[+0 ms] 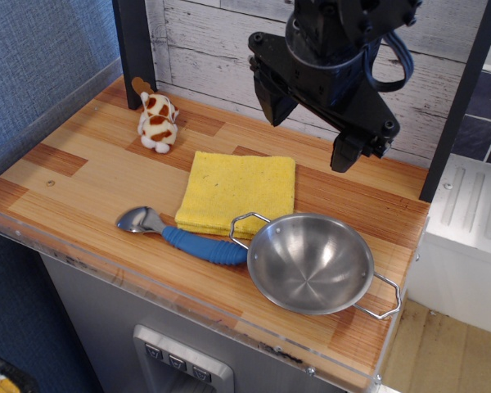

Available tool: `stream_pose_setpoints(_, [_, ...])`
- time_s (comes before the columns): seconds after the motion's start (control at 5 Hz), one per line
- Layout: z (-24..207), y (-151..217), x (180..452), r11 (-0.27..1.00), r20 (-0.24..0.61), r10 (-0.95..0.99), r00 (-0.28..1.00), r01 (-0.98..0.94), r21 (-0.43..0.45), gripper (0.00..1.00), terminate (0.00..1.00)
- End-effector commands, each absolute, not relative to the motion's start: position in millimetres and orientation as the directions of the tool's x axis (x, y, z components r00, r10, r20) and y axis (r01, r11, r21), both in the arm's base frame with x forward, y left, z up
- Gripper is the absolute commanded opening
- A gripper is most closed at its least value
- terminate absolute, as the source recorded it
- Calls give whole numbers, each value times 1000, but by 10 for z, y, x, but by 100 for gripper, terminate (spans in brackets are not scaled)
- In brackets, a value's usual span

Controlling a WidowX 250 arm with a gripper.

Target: Place yellow towel on the left side of the table

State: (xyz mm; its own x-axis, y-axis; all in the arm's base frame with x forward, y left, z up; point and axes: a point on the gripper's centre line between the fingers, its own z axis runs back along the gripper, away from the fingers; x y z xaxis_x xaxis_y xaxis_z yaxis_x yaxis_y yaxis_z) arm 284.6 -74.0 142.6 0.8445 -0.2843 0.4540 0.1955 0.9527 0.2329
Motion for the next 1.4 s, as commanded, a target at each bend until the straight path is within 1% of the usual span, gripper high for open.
stream_pose_setpoints(0.0, [1426,-740,2846,953,454,-284,844,195,233,100,0])
stream_pose_setpoints(0.2, [1385,-481,2907,961,451,-232,862,133,241,100,0])
stream_pose_setpoints(0.4, [1308,-233,2979,972,444,-170,880,75,224,100,0])
stream_pose_setpoints(0.6, [1216,15,3075,988,442,-66,894,-3,154,100,0])
stream_pose_setpoints(0.8, [1059,176,3166,994,431,13,902,-58,90,100,0])
stream_pose_setpoints(1.0, [837,215,3223,994,381,39,924,-74,76,100,0])
stream_pose_setpoints(1.2, [628,154,3246,995,325,17,945,-48,89,100,0])
